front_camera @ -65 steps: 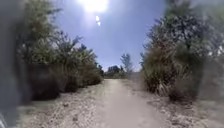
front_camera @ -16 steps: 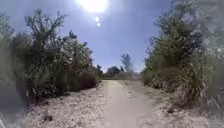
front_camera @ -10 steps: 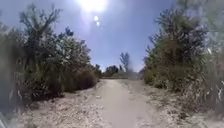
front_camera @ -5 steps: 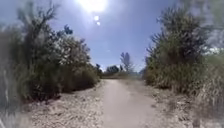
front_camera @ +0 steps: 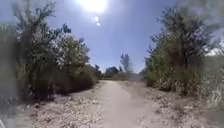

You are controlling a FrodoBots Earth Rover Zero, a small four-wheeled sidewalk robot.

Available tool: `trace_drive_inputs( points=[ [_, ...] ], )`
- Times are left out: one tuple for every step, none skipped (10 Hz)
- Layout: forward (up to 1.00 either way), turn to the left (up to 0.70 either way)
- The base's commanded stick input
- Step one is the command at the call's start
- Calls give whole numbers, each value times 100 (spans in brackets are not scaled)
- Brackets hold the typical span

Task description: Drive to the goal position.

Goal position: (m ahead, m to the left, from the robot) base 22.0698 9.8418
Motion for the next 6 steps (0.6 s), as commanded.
trace_drive_inputs(
  points=[
    [44,2],
    [44,2],
    [44,2],
    [44,2],
    [44,2],
    [44,2]
  ],
)
